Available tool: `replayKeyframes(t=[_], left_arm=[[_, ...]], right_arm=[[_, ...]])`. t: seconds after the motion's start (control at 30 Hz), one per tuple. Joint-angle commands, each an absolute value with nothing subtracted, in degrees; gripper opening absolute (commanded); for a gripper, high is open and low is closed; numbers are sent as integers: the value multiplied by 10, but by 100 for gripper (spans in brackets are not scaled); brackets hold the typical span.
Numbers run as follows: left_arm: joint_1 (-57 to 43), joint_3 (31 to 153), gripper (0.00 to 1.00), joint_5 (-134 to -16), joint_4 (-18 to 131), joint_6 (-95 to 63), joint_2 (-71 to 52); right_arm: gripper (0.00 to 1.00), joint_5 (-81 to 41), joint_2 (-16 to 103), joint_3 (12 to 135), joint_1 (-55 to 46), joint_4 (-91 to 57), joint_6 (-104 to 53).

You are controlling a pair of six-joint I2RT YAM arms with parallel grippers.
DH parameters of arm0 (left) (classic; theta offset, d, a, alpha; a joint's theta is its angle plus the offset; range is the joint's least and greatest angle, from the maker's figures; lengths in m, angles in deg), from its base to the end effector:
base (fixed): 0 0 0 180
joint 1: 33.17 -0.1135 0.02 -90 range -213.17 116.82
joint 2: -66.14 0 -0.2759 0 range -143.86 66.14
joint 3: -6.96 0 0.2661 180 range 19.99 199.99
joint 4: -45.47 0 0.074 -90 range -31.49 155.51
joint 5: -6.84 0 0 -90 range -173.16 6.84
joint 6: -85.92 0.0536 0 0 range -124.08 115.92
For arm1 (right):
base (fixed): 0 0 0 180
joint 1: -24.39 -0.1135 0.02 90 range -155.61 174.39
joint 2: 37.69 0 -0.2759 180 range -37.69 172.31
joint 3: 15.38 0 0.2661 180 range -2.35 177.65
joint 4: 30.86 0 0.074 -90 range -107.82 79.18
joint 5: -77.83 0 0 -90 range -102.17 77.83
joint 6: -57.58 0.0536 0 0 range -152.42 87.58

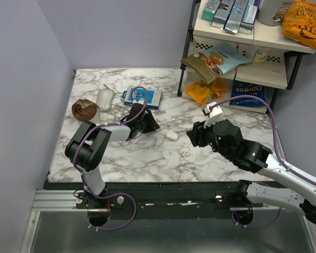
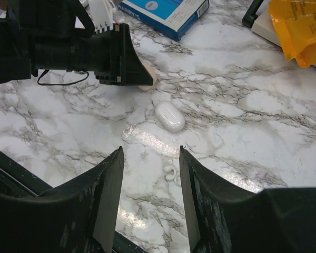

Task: Insert the wireless bluetooth earbuds into the charging case
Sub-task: Place the charging case at the center of the board, then pick up the charging case at the center of the board.

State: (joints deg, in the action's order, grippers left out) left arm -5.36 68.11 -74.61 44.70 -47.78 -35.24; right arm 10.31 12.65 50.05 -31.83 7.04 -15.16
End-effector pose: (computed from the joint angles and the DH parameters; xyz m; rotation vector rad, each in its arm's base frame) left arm 0.3285 -0.1823 0.1314 -0.2465 2.3753 -0.8031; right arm 0.1364 0.1671 0.3473 -0.4073 1.9229 0.4640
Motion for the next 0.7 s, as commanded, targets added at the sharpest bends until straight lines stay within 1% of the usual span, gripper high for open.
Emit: replayKeyframes(t=[0.0,0.07,0.1,0.13,0.23,0.27,0.4,0.53,0.57,0.6,0.63,0.67], left_arm=[[-61,679,45,-770,516,-457,-349],[-63,677,48,-770,530,-451,-338],[-65,675,57,-770,537,-449,-333],[-66,675,61,-770,542,-446,-327],[-72,669,65,-775,563,-439,-301],[-73,668,73,-777,573,-438,-283],[-76,659,76,-815,613,-432,-220],[-62,654,76,-901,668,-434,-151],[-40,653,76,-954,685,-432,-128],[-23,652,85,-997,692,-436,-117],[-7,652,99,-1032,700,-445,-110],[7,651,99,-1058,707,-458,-99]], right_arm=[[56,116,126,492,-316,55,-161],[56,117,126,491,-316,55,-161],[56,119,126,490,-316,55,-161],[56,120,126,489,-316,54,-160],[56,123,128,487,-317,54,-161],[56,125,128,486,-317,53,-161],[56,139,140,477,-317,44,-157],[56,169,158,469,-315,39,-137],[56,175,160,465,-316,37,-132],[56,188,159,463,-316,34,-126],[56,194,157,460,-315,32,-125],[56,200,155,457,-316,28,-123]])
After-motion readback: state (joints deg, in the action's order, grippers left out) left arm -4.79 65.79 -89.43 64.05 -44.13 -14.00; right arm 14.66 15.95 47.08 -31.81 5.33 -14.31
